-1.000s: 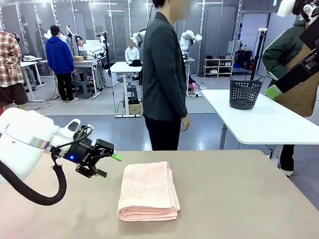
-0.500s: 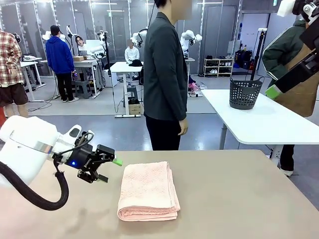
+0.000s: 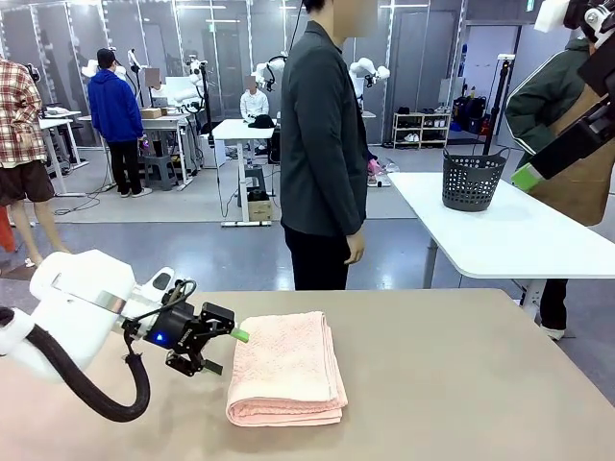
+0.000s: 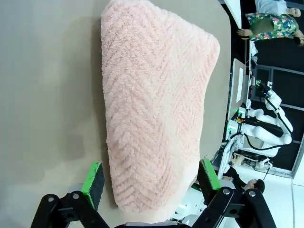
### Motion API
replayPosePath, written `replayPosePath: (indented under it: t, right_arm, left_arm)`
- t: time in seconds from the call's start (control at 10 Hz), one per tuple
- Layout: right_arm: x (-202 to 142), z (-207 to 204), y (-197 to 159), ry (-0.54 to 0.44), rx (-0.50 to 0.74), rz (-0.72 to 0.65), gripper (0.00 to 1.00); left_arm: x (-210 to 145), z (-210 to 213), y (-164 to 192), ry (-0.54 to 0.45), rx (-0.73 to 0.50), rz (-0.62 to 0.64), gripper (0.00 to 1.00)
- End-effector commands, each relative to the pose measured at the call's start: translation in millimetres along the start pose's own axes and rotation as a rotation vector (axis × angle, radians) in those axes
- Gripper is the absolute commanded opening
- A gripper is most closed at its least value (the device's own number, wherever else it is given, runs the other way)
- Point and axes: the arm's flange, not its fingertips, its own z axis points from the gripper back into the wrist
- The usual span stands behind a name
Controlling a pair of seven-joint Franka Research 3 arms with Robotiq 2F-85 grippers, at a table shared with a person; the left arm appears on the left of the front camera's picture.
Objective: Fold the towel.
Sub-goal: Pick up the 100 cm Hotel Towel and place it on the left side of the table.
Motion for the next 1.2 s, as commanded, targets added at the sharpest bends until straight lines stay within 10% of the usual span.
replayPosePath:
  t: [0.0,0.5,0.8,1.1]
  right_arm:
    - [1,1,-4,0.007,0.005,0.010,1.00]
    - [1,1,-4,0.007,0.005,0.010,1.00]
    - [1,1,-4,0.007,0.005,0.010,1.00]
    - [1,1,-4,0.007,0.005,0.010,1.00]
  left_arm:
    - [9,-18,4,0.009,-0.065,-0.008,1.00]
    - [15,-48,9,0.005,-0.131,-0.001,1.00]
    - [13,-48,12,0.009,-0.144,-0.006,0.01]
    - [13,-45,9,0.007,-0.154,-0.018,0.00]
